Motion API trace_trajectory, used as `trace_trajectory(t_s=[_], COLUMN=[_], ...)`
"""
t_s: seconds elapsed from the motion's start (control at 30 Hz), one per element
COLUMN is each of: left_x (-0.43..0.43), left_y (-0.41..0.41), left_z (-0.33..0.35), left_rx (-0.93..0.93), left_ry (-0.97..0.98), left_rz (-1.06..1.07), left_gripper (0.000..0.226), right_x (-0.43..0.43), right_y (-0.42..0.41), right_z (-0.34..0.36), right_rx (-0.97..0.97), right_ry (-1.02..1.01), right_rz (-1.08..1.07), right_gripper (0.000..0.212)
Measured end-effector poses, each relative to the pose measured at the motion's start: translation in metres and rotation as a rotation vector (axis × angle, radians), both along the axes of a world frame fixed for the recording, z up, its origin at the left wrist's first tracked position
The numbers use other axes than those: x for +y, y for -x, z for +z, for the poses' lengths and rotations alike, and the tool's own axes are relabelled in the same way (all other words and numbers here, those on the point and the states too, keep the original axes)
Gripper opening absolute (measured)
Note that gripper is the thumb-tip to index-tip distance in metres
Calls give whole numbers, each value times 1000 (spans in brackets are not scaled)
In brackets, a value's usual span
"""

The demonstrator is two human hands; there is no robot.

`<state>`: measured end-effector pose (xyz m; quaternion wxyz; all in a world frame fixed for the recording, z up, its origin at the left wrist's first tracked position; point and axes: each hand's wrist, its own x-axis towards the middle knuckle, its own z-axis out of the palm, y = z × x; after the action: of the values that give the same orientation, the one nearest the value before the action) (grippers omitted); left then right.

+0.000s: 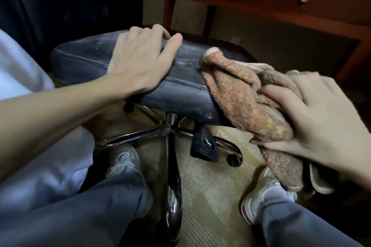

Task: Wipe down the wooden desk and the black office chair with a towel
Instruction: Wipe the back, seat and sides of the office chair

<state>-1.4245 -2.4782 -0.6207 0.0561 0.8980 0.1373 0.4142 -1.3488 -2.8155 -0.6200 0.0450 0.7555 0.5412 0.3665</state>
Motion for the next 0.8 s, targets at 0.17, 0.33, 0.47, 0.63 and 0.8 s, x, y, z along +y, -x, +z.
trace_trajectory(t_s=[0.17, 0.33, 0.47, 0.63, 0.8], left_x=[-15, -21, -7, 24, 34], left_y=[-6, -1, 18, 38, 42], left_z=[-1, 1, 8, 4, -1], left_rx=[73, 40, 19, 121, 134], left_ry=[-16, 15, -24, -134, -147], left_rz=[29, -13, -24, 24, 29], left_gripper=[67, 51, 72, 68, 65], right_x=[54, 34, -42, -71, -75], right_y=[-2, -13, -34, -52, -66], right_z=[13, 10, -9, -27, -45], right_rx=[-54, 58, 134, 247, 212], right_ry=[85, -23, -232, -140, 66], right_rz=[-1, 25, -4, -21, 54], right_gripper=[90, 77, 66, 111, 109])
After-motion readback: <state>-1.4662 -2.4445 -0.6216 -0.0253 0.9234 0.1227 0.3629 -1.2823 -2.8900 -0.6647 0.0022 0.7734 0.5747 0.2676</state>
